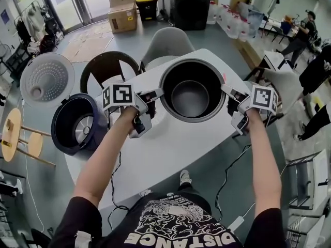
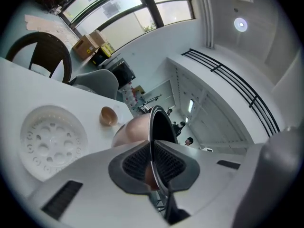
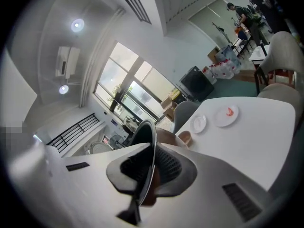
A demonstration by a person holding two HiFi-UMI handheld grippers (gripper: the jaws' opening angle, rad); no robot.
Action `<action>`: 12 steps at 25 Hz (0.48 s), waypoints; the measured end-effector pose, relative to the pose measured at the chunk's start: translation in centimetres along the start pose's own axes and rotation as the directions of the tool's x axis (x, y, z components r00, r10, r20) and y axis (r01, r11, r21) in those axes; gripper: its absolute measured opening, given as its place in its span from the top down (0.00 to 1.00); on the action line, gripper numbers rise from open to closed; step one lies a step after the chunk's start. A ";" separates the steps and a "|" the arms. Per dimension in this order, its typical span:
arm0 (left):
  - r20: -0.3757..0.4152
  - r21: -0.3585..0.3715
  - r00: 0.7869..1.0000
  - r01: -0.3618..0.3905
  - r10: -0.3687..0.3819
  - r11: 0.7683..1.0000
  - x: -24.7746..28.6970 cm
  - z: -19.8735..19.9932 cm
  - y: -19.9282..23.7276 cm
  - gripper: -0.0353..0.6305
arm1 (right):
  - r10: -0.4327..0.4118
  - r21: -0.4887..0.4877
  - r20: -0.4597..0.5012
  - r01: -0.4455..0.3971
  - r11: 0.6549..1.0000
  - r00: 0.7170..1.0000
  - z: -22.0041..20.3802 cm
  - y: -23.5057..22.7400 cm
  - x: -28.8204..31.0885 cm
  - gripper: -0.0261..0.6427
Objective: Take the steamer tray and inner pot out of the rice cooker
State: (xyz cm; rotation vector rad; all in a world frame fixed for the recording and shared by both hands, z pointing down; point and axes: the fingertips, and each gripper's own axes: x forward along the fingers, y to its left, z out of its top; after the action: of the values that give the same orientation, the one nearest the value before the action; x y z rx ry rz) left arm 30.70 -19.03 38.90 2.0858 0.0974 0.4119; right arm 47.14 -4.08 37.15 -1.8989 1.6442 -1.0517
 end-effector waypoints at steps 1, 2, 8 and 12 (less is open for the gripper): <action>-0.013 -0.012 1.000 -0.009 0.009 1.000 1.0 -0.5 0.8 0.90 | -0.008 0.019 -0.005 0.008 1.000 1.000 -0.2 -1.3 0.1 0.90; -0.025 -0.024 1.000 -0.020 0.019 1.000 2.2 -0.9 1.7 0.90 | -0.015 0.041 -0.010 0.016 0.999 1.000 -0.4 -2.8 0.4 0.90; -0.091 -0.087 0.991 -0.104 0.096 0.991 9.1 -4.6 8.0 0.89 | -0.048 0.165 -0.061 0.057 0.985 0.997 -2.8 -12.7 2.0 0.90; -0.128 -0.125 0.981 -0.161 0.145 0.979 10.3 -5.2 9.3 0.89 | -0.078 0.185 -0.110 0.097 0.978 0.991 -3.1 -15.0 2.6 0.90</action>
State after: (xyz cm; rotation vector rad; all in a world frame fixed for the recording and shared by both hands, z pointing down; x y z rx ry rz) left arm 37.82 -17.21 51.82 1.9409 -0.0220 0.6192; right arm 54.58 -2.82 50.75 -1.8331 1.4658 -1.3122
